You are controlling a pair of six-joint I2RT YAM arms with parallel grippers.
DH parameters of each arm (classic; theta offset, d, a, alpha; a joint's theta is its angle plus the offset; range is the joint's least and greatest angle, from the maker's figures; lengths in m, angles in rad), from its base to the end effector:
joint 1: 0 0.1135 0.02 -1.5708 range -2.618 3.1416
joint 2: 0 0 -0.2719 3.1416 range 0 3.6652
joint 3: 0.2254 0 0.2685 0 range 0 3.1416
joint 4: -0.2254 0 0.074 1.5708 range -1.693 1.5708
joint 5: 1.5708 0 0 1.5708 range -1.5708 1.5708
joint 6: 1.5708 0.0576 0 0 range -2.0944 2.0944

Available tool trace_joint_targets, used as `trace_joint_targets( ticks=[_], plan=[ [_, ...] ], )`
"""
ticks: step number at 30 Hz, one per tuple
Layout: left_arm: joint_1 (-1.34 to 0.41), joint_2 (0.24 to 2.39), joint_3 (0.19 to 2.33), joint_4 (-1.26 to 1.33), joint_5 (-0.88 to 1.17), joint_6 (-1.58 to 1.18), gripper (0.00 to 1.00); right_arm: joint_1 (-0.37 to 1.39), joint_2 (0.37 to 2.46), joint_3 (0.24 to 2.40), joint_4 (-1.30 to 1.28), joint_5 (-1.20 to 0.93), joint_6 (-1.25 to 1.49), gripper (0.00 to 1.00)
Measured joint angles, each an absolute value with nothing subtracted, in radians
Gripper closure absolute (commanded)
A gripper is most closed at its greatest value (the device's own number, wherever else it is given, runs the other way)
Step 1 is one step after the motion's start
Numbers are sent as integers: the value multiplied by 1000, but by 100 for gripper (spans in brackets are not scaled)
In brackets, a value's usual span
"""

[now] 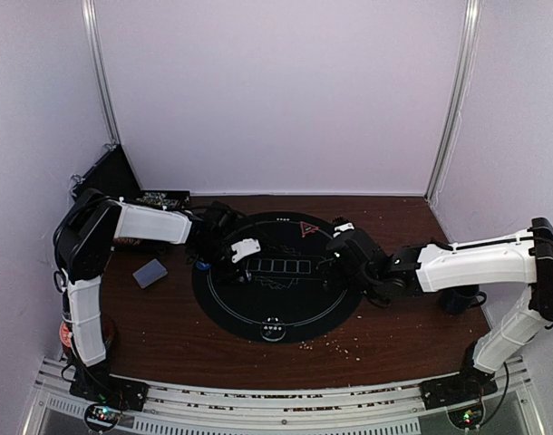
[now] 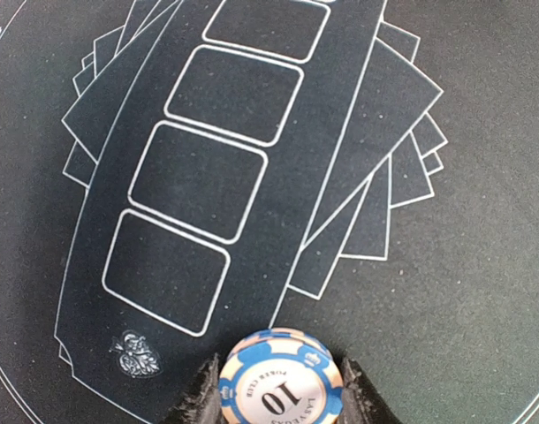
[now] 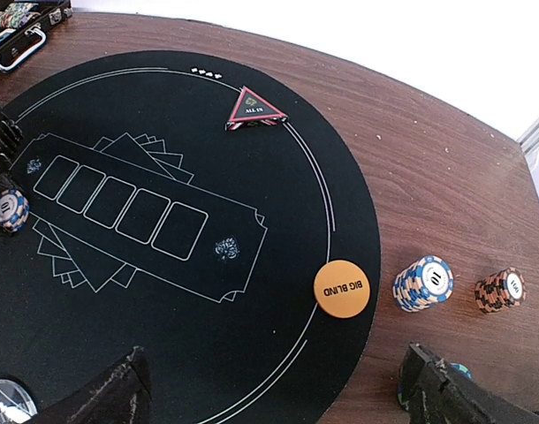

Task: Distribute texas hold em gaming equipment
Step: Pick up the pile of poker chips from the poker table mat, then place the poker chips pile at the small blind area.

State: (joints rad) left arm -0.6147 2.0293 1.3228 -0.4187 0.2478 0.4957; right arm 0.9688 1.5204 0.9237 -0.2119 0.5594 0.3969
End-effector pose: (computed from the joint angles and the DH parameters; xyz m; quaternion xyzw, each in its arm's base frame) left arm 0.3467 -0.2620 0.1159 0.5334 0.8080 -0.1334 0.2117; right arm 0.2185 0.2640 0.1988 -0.1531 0.8849 0.0268 0.4390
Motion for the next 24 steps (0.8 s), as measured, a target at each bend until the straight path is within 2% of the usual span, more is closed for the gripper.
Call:
trace_joint_targets(
  ticks=[7, 24],
  plan=[
    [-591, 2035, 1367, -447, 199, 489, 94, 969, 1512, 923, -212, 561, 398, 0],
    [-403, 2172, 1655, -509, 194, 476, 94, 969, 1511, 923, -212, 567, 400, 0]
  ],
)
